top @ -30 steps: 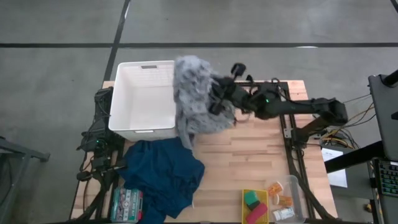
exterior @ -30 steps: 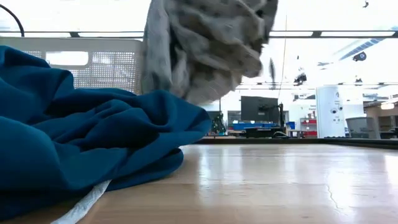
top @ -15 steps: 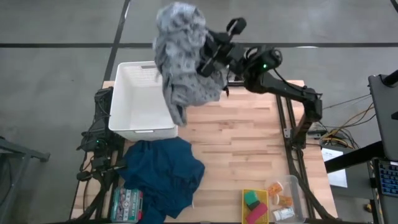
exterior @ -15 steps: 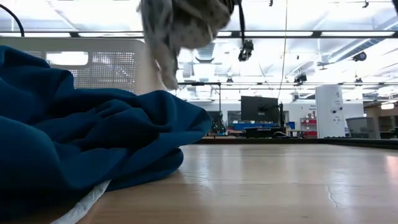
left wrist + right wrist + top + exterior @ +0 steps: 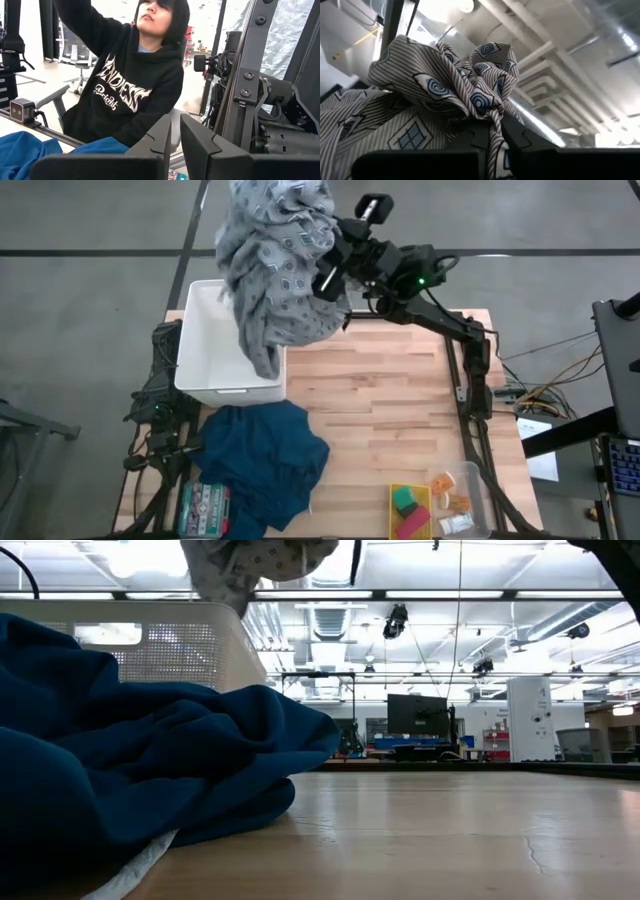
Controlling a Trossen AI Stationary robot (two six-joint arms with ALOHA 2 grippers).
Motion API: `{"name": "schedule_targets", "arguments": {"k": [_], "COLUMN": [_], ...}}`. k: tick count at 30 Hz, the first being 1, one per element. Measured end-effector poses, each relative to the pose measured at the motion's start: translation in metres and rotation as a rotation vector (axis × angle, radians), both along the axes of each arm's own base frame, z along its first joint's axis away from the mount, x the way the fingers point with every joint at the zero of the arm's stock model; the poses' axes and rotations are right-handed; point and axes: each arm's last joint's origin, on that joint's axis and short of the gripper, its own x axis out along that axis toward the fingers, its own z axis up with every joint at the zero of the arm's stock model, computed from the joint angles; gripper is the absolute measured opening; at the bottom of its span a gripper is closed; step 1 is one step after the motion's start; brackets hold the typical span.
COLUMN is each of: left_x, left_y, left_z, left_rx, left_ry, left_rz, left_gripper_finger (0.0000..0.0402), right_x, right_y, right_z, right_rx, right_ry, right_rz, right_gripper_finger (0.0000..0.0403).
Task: Pick & Place Medicine items
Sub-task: Put the gray patient gown into the white laundry bin
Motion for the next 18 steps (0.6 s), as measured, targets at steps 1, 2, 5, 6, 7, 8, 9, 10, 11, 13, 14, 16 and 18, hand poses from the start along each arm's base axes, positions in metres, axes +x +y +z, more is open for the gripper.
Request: {"name": "schedule_targets", "arguments": {"k": [1, 2, 5, 6, 7, 8, 9, 10, 11, 13, 14, 16, 18], "left_x": [0.0, 0.0, 0.0, 0.0, 0.0, 0.0, 0.0, 0.0, 0.0, 0.0, 0.0, 0.0, 0.0], "left_y": [0.0, 0.0, 0.0, 0.0, 0.0, 0.0, 0.0, 0.0, 0.0, 0.0, 0.0, 0.0, 0.0], "left_z": [0.0, 0.0, 0.0, 0.0, 0.0, 0.0, 0.0, 0.0, 0.0, 0.0, 0.0, 0.0, 0.0], "left_rx": [-0.001, 0.0, 0.0, 0.0, -0.001, 0.0, 0.0, 0.0, 0.0, 0.0, 0.0, 0.0, 0.0], "left_ry": [0.0, 0.0, 0.0, 0.0, 0.0, 0.0, 0.0, 0.0, 0.0, 0.0, 0.0, 0.0, 0.0], "left_rz": [-0.001, 0.0, 0.0, -0.001, 0.0, -0.001, 0.0, -0.001, 0.0, 0.0, 0.0, -0.001, -0.001], "left_gripper_finger": [0.0047, 0.0047, 0.0047, 0.0047, 0.0047, 0.0047, 0.0047, 0.0047, 0.0047, 0.0047, 0.0047, 0.0047, 0.0047], "right_x": [0.001, 0.004, 0.017, 0.023, 0.029, 0.037, 0.045, 0.054, 0.061, 0.078, 0.084, 0.098, 0.109], "right_y": [-0.001, -0.002, -0.007, -0.009, -0.011, -0.013, -0.016, -0.019, -0.022, -0.028, -0.032, -0.04, -0.049], "right_z": [-0.001, -0.003, -0.015, -0.021, -0.027, -0.035, -0.043, -0.051, -0.06, -0.078, -0.086, -0.103, -0.121], "right_rx": [0.012, 0.023, 0.043, 0.049, 0.054, 0.057, 0.058, 0.058, 0.06, 0.061, 0.061, 0.064, 0.07], "right_ry": [0.016, 0.041, 0.113, 0.137, 0.159, 0.18, 0.199, 0.218, 0.235, 0.268, 0.281, 0.308, 0.329], "right_rz": [0.009, 0.014, 0.01, 0.009, 0.007, 0.004, -0.002, -0.009, -0.015, -0.029, -0.037, -0.051, -0.065], "right_gripper_finger": [0.0013, 0.0013, 0.0013, 0.0013, 0.0013, 0.0013, 0.0013, 0.0013, 0.0013, 0.0013, 0.0013, 0.0013, 0.0013]}}
